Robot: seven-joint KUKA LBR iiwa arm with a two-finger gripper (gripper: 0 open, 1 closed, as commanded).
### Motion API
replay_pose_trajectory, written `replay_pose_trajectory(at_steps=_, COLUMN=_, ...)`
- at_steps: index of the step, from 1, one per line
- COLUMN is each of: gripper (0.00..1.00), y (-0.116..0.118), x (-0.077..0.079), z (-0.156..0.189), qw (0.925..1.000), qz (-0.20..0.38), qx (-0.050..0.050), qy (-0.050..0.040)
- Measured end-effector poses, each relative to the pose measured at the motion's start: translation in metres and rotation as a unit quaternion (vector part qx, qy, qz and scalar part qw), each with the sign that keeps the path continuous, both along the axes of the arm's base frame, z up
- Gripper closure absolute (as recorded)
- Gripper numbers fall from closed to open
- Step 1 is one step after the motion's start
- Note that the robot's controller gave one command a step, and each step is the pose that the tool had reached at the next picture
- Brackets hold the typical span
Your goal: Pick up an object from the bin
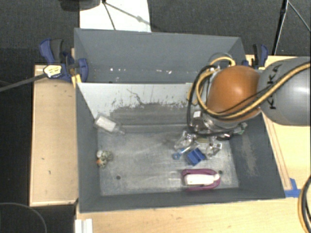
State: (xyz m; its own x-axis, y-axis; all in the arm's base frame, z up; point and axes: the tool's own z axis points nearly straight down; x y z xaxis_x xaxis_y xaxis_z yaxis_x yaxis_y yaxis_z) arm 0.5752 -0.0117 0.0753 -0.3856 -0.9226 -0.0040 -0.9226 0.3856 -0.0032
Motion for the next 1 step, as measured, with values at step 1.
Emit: replay_pose_trajectory(at_steps=1, gripper=1.0, y=0.0019, x=0.0029, z=0.0025, qw=1.0, qz=-0.002, qx=0.002, qy=-0.005)
